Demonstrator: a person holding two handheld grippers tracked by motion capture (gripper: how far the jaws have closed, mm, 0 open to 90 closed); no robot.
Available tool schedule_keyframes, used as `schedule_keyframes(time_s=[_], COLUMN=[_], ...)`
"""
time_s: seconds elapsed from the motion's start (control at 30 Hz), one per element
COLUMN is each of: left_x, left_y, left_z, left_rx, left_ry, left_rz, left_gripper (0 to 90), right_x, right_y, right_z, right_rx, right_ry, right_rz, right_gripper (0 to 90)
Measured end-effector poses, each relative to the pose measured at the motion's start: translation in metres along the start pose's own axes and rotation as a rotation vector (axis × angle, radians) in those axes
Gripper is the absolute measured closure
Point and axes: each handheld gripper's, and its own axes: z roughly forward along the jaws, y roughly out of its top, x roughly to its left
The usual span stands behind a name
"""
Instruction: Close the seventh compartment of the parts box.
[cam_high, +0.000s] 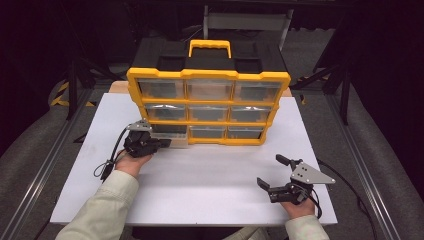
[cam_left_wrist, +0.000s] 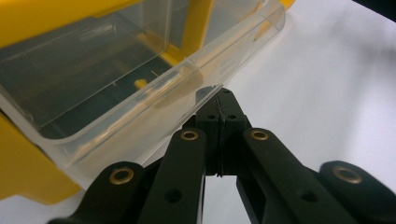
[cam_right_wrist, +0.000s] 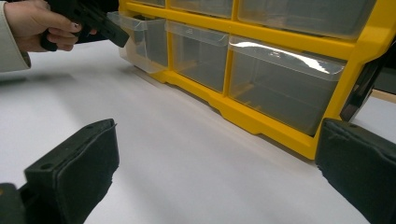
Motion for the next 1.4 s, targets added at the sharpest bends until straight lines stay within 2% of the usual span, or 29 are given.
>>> schedule_keyframes(time_s=[0.17,0.47,0.63,0.8,0.83,1.03,1.13,1.17,1.23,1.4], left_x=[0.002,0.006,0.010,0.010,0.011,0.010,0.010,0.011,0.010,0.010], left_y=[0.003,0.009,0.010,0.010,0.010,0.009,0.008,0.008,0.008,0.008], left_z=[0.003,0.009,0.012,0.012,0.011,0.013,0.013,0.012,0.012,0.012], left_rx=[-0.004,-0.011,-0.019,-0.025,-0.025,-0.065,-0.066,-0.066,-0.076,-0.074], left_ry=[0.010,0.038,0.056,0.077,0.096,0.111,0.116,0.129,0.122,0.117], left_rz=[-0.014,-0.015,-0.038,-0.025,-0.005,-0.016,-0.019,-0.012,-0.027,-0.029], left_gripper=[89.6,89.6,89.6,89.5,89.5,89.5,89.5,89.4,89.4,89.4], right_x=[0.000,0.000,0.000,0.000,0.000,-0.001,-0.001,0.000,0.000,-0.001], right_y=[0.000,0.000,-0.001,-0.001,-0.002,-0.002,-0.002,-0.002,-0.002,-0.002], right_z=[0.000,0.000,0.000,-0.002,-0.001,-0.001,0.000,-0.001,-0.001,-0.002], right_rx=[0.001,0.001,-0.003,-0.001,-0.001,0.000,-0.002,0.000,-0.001,0.001], right_ry=[-0.002,0.000,0.003,0.008,0.010,0.011,0.015,0.015,0.016,0.010], right_rz=[0.000,0.002,0.012,0.007,0.011,0.015,0.019,0.015,0.016,0.015], right_gripper=[0.3,0.3,0.3,0.3,0.3,0.3,0.3,0.3,0.3,0.3])
